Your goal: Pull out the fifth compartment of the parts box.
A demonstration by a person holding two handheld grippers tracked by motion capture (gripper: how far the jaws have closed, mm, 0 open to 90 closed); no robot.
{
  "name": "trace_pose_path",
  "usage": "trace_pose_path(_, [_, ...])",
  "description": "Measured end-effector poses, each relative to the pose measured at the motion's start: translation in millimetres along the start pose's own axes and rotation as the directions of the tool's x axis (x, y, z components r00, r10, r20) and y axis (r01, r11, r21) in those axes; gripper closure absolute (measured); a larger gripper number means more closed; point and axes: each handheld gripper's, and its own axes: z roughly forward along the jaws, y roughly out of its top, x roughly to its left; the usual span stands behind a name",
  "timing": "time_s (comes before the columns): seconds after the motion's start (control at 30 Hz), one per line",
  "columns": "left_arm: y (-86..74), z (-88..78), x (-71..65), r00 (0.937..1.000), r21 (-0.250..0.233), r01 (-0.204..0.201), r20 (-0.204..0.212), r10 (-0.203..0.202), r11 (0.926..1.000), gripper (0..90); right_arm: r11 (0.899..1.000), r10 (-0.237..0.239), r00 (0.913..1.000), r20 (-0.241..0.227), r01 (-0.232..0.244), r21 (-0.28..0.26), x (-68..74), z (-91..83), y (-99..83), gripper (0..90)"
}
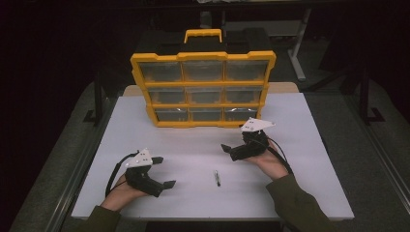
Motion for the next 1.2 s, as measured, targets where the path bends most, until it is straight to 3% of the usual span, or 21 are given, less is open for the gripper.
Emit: trace_pose_path(1.2, [0.2,0.1,-0.2,1.0000,-0.003,0.003,0.008,-0.003,1.0000,0.0,1.000,-0.016,0.9995,-0.028,0.016,-0.018,3.6,22.0,15.7,0.0])
